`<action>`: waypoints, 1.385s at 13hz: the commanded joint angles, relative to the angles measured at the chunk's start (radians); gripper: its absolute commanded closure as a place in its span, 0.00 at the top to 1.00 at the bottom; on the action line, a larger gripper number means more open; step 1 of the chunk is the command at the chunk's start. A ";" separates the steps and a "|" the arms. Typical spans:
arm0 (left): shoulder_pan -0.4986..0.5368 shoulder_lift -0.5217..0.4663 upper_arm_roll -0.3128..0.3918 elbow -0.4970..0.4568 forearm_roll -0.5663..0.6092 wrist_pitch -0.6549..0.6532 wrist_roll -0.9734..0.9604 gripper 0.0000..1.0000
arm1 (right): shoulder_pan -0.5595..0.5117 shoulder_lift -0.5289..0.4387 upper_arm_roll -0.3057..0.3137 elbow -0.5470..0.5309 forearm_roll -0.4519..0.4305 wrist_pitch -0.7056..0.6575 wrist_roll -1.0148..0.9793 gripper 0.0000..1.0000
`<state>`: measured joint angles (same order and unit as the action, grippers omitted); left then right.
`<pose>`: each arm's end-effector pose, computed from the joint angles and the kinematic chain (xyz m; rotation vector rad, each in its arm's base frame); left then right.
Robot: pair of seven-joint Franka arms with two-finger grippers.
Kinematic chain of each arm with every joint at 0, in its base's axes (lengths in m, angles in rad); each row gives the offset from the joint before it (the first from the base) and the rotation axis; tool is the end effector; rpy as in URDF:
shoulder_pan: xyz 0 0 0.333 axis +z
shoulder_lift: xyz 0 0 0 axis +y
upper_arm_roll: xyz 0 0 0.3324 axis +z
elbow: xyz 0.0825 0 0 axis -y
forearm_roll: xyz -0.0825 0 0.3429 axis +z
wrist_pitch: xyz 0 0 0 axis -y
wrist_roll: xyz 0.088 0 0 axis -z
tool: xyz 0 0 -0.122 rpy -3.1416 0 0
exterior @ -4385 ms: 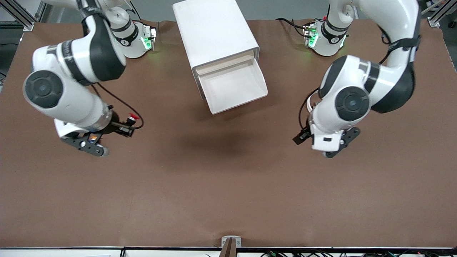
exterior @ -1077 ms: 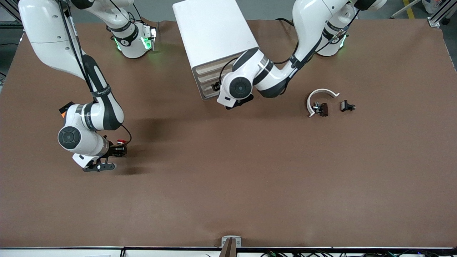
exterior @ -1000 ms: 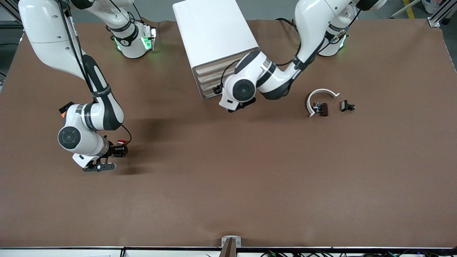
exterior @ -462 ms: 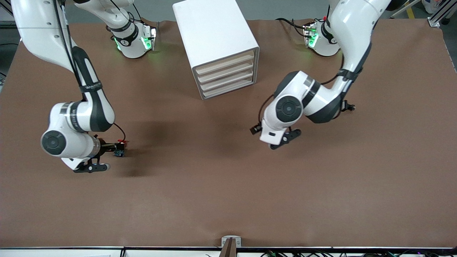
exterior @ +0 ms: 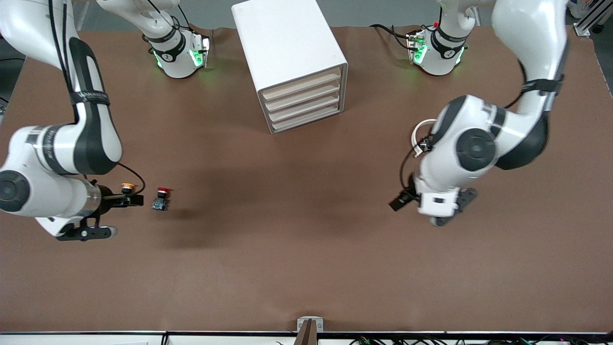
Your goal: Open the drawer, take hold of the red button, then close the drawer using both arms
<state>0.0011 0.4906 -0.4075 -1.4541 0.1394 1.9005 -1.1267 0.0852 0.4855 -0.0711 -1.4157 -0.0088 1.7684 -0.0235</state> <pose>0.6266 -0.2044 0.4327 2.9056 1.0896 -0.0650 0.6500 0.0166 0.4234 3.0925 0.0710 -0.2042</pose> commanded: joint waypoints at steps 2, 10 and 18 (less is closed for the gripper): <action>0.109 -0.052 -0.007 0.017 0.017 -0.064 0.097 1.00 | -0.013 -0.131 0.008 0.009 0.015 -0.055 0.008 1.00; 0.246 -0.153 -0.007 0.037 0.034 -0.205 0.463 1.00 | -0.013 -0.298 0.004 0.009 0.013 -0.231 0.007 1.00; 0.128 -0.453 0.237 -0.123 -0.099 -0.333 0.816 1.00 | -0.019 -0.384 0.002 0.008 0.013 -0.339 0.034 1.00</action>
<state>0.1765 0.1450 -0.2432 -1.4660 0.0757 1.5591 -0.3652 0.0845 0.1308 -0.0769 -1.3865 -0.0080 1.4378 -0.0056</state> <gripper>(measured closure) 0.000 0.000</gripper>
